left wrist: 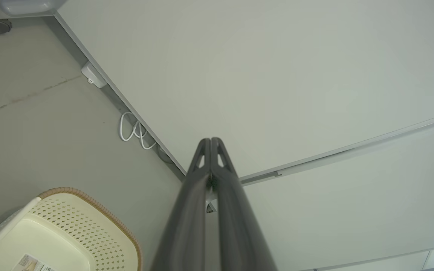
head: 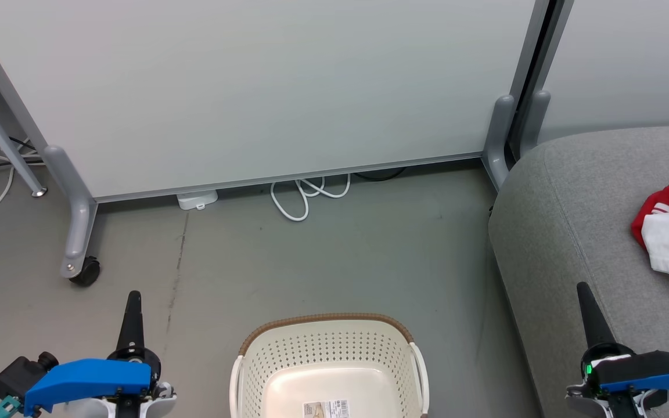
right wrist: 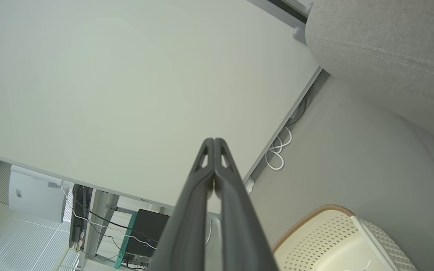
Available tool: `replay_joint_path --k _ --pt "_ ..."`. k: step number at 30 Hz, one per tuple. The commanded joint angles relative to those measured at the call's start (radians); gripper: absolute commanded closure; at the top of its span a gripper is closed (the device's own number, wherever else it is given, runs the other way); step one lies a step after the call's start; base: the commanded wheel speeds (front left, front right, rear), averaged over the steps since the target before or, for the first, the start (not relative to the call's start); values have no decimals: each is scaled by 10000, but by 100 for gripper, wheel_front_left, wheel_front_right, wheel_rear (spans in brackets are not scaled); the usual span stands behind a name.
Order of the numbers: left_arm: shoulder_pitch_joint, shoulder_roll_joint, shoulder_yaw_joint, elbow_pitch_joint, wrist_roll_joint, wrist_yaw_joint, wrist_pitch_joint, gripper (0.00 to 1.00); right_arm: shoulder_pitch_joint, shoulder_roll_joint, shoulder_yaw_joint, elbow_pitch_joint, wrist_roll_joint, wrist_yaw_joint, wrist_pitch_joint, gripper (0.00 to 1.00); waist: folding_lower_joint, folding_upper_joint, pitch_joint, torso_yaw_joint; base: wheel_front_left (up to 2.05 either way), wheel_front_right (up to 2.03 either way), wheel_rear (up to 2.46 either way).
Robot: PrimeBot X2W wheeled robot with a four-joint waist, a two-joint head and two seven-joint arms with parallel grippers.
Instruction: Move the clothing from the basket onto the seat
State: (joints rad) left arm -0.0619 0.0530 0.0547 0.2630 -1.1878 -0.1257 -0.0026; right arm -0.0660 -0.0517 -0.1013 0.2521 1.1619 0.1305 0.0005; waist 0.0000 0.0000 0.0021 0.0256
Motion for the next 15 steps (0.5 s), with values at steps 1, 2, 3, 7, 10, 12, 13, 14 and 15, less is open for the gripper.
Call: replay_joint_path --k 1,2,3,7,10,12,13,14,15 --pt "-236 39 86 -105 -275 -52 72 100 -235 -5 -23 -97 304 3 93 100 0 0 0 -8 0 0 0" --pt "-245 40 101 -107 -372 -53 102 100 -241 -5 -25 -96 411 3 122 100 0 0 1 -13 0 0 0" --pt "-255 39 113 -111 -468 -54 115 100 -249 -5 -28 -96 506 3 154 100 0 0 1 -18 0 0 0" --pt "-285 37 159 -122 -831 -57 213 100 -260 -2 -39 -97 887 3 254 100 0 0 2 -36 0 0 0" --pt "-308 36 190 -127 -1103 -59 290 100 -280 -1 -48 -98 1171 3 318 100 0 0 2 -51 0 0 0" --pt "-325 36 206 -132 -1277 -60 339 100 -296 1 -52 -98 1345 3 365 100 0 0 3 -60 0 0 0" --pt "-331 35 214 -134 -1358 -61 360 100 -305 1 -55 -97 1436 3 379 100 0 0 3 -65 0 0 0" --pt "-331 35 214 -134 -1358 -61 360 100 -305 1 -55 -97 1436 3 379 100 0 0 3 -65 0 0 0" --pt "-333 34 228 -138 -1529 -63 403 100 -321 2 -61 -97 1625 3 425 100 0 0 3 -74 0 0 0"
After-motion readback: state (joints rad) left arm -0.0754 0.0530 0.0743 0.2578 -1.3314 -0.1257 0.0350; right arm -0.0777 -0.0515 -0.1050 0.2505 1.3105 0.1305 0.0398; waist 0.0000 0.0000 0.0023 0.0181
